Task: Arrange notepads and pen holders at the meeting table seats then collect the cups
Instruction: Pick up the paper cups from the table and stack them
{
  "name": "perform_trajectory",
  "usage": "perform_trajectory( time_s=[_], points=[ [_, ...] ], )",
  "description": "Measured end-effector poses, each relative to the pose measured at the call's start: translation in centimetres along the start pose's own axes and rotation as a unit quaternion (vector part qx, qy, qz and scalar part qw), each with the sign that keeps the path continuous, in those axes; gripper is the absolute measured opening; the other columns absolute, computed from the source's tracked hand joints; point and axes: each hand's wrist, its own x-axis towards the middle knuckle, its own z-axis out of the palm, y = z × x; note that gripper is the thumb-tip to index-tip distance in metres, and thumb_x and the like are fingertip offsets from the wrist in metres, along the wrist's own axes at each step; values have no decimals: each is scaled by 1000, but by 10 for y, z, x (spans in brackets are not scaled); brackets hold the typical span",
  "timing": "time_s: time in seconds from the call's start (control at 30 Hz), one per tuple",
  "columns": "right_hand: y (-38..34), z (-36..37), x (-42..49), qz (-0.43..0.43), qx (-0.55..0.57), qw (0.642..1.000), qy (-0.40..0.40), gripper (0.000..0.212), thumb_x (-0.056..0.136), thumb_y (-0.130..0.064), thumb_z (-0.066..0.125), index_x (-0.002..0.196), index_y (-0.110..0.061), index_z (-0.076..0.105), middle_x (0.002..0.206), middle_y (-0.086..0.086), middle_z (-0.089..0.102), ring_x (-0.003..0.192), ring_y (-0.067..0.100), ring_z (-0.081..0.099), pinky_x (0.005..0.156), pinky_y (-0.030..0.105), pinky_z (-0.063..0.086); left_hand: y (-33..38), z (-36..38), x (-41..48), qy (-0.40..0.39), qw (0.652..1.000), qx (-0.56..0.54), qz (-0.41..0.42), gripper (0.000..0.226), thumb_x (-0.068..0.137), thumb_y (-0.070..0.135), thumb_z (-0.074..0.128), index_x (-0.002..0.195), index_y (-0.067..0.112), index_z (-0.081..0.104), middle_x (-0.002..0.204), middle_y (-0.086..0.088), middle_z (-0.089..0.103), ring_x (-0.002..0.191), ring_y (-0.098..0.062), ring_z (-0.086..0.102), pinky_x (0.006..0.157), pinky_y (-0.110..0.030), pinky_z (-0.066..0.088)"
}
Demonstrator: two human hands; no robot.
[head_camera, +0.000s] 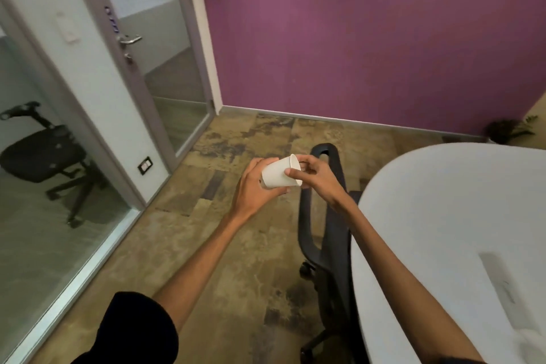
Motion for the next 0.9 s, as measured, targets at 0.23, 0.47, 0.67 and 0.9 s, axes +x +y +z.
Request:
perform_trajectory(
  time_s=[0.23,0.47,0.67,0.9],
  points=[
    [-6,81,63,6,-11,993,-115,42,81,-29,77,120,-25,64,113,1,72,98,16,67,73,31,53,-64,-66,-8,70,995,12,-69,73,58,34,92,124,26,61,117,10,55,105,-8,59,89,-36,55],
    [1,131,142,9,-48,979,-196,48,73,-33,80,118,-28,64,110,-2,68,96,13,64,73,29,53,-127,-100,10,75,988,73,-112,69,63,42,87,124,33,56,115,20,53,101,2,56,83,-28,54],
    [19,133,248,1,-62,976,-211,49,80,-20,78,125,-20,60,119,7,65,102,19,63,76,31,55,-171,-87,86,90,976,160,-120,68,64,49,84,123,28,58,116,11,59,96,-7,59,72,-25,50],
    [37,84,348,18,-24,992,-124,51,77,-17,80,124,-22,60,118,7,65,108,26,63,78,32,57,-213,-55,220,7,979,195,-60,69,63,39,86,124,22,61,113,4,62,102,-17,58,79,-36,50]
  ],
)
